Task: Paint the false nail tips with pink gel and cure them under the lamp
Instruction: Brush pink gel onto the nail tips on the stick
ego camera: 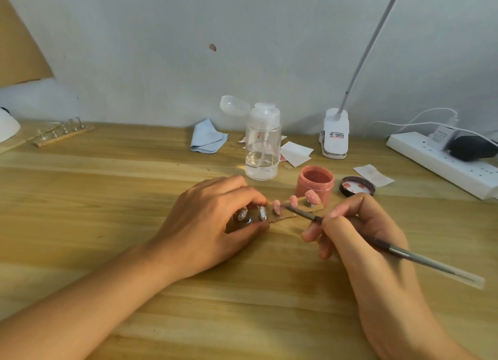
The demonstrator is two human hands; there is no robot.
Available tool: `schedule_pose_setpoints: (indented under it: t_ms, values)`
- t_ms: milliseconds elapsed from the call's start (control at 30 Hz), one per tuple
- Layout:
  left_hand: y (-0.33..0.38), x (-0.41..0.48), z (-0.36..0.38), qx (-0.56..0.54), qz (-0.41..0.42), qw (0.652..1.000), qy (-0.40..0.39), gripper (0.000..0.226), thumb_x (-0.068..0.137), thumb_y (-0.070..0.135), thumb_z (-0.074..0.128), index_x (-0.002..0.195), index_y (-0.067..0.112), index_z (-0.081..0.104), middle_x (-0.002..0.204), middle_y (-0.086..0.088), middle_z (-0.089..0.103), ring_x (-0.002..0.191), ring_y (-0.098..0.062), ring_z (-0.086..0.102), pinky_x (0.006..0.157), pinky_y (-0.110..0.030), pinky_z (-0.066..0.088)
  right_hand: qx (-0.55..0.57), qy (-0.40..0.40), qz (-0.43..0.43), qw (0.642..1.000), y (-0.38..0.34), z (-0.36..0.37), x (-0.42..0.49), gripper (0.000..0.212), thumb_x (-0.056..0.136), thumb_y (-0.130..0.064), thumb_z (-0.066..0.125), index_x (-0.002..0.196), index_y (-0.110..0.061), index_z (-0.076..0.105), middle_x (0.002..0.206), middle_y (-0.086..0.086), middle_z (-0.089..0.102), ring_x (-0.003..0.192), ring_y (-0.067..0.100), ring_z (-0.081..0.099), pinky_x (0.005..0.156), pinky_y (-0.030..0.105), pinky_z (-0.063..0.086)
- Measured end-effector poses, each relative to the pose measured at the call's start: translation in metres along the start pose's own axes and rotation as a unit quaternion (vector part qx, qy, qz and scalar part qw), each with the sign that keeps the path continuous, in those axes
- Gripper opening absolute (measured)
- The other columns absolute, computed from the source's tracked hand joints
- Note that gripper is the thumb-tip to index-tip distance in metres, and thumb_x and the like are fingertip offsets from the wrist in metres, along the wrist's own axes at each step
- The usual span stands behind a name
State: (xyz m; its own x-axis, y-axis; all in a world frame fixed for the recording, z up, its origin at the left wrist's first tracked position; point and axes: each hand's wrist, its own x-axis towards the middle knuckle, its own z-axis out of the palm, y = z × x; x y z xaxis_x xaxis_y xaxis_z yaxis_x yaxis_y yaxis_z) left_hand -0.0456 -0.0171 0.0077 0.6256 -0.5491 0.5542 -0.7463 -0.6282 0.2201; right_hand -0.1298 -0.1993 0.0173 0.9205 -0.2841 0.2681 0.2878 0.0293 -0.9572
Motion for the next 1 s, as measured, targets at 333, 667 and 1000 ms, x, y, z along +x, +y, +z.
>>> schedule_pose_setpoints:
  t_ms: [333, 667, 1000]
  values:
    - [0.0, 0.0, 0.001, 0.001, 0.003, 1.0, 0.007, 0.032, 0.083, 0.051, 0.059, 0.101, 0.028, 0.072, 0.086, 0.018, 0.056, 0.076, -0.003, 0.049, 0.068, -0.021, 0.036, 0.002, -0.003, -0.001, 1.0, -0.003, 0.0, 0.001, 0.021, 0.078, 0.002, 0.065, 0.072, -0.004, 0.045, 0.058, 0.015, 0.066, 0.048, 0.002, 0.054, 0.046, 0.018, 0.038]
    - [0.0, 0.0, 0.001, 0.006, 0.002, 1.0, 0.008, 0.026, 0.082, 0.046, 0.067, 0.101, 0.03, 0.073, 0.085, 0.02, 0.053, 0.075, -0.001, 0.046, 0.068, -0.022, 0.037, -0.099, -0.025, 0.144, 0.984, 0.003, -0.003, 0.016, 0.028, 0.093, 0.008, 0.042, 0.066, 0.001, 0.045, 0.036, 0.011, 0.053, 0.028, 0.011, 0.046, 0.038, 0.018, 0.039]
    - [0.0, -0.001, 0.001, 0.002, 0.007, 1.0, 0.004, 0.025, 0.081, 0.043, 0.069, 0.102, 0.029, 0.073, 0.086, 0.02, 0.053, 0.076, -0.002, 0.047, 0.069, -0.022, 0.039, -0.027, 0.011, 0.066, 0.997, -0.001, -0.001, 0.012, 0.021, 0.087, 0.007, 0.058, 0.073, -0.001, 0.045, 0.048, 0.012, 0.059, 0.038, 0.013, 0.043, 0.041, 0.02, 0.036]
